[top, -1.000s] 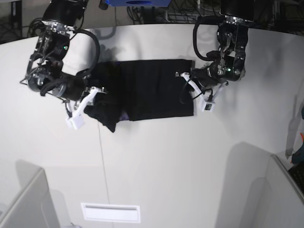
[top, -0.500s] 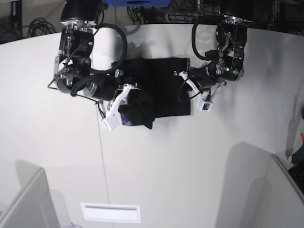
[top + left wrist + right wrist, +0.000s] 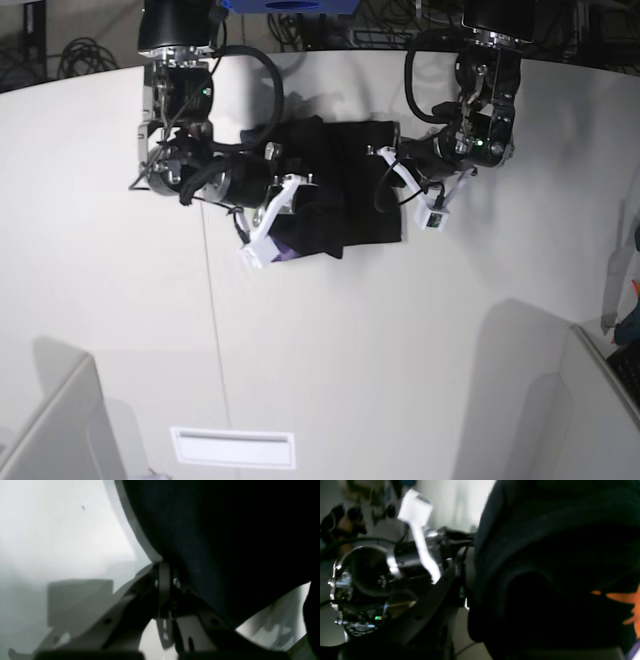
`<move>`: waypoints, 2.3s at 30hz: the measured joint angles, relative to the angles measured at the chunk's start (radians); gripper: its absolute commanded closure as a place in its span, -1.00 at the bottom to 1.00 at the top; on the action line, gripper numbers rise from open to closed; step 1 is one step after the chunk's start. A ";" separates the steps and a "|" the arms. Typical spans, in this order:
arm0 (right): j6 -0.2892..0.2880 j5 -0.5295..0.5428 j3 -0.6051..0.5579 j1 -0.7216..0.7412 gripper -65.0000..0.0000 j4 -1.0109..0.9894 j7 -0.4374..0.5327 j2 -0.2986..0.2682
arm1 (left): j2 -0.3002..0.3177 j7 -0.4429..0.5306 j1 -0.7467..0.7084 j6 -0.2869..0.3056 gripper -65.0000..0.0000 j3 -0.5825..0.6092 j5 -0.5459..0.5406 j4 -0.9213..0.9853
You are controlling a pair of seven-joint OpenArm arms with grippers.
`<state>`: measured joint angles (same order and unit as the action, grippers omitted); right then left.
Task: Fold the T-shirt properly
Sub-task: 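Fold the strip end with the right gripper over toward the left gripper, then release the right gripper and withdraw it from the folded bundle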
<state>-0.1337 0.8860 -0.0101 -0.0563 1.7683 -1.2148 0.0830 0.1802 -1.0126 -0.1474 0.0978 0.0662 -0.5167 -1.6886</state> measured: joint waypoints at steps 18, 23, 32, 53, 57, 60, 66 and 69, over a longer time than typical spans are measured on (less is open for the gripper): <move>0.000 -0.004 0.001 0.012 1.00 -0.074 0.079 -0.019 | 0.064 -0.072 -0.153 0.003 1.00 -0.129 -0.003 -0.155; 0.001 -0.005 0.001 0.022 1.00 -0.089 0.096 -0.019 | 0.064 -0.075 -0.172 0.003 1.00 -0.129 -0.008 -0.172; 0.001 -0.004 0.002 0.022 1.00 -0.093 0.097 -0.019 | 0.083 -0.077 -0.249 0.005 1.00 -0.213 -0.006 -0.252; 0.004 -0.004 -0.082 0.022 -0.13 -0.176 0.133 0.006 | 0.109 -0.109 -0.398 0.194 1.00 -0.581 -0.011 -0.251; 0.004 -0.002 -0.174 0.024 -0.13 -0.179 0.167 0.006 | 0.108 -0.127 -0.398 0.249 1.00 -0.668 -0.010 -0.251; 0.079 -0.004 -0.250 0.043 -0.13 -0.182 0.167 0.005 | 0.111 -0.125 -0.399 0.274 1.00 -0.706 -0.011 -0.251; 0.157 0.003 -0.393 0.108 -0.13 -0.180 0.192 0.002 | 0.111 -0.125 -0.399 0.274 1.00 -0.728 -0.008 -0.249; 0.156 0.005 -0.453 0.136 -0.13 -0.180 0.191 0.000 | 0.110 -0.125 -0.399 0.274 1.00 -0.721 -0.008 -0.249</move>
<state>0.0227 0.8909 -0.4629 0.0795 1.5883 -1.0237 0.0830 0.2905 -1.1378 -0.5465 0.3721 -0.6548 -0.5247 -1.9373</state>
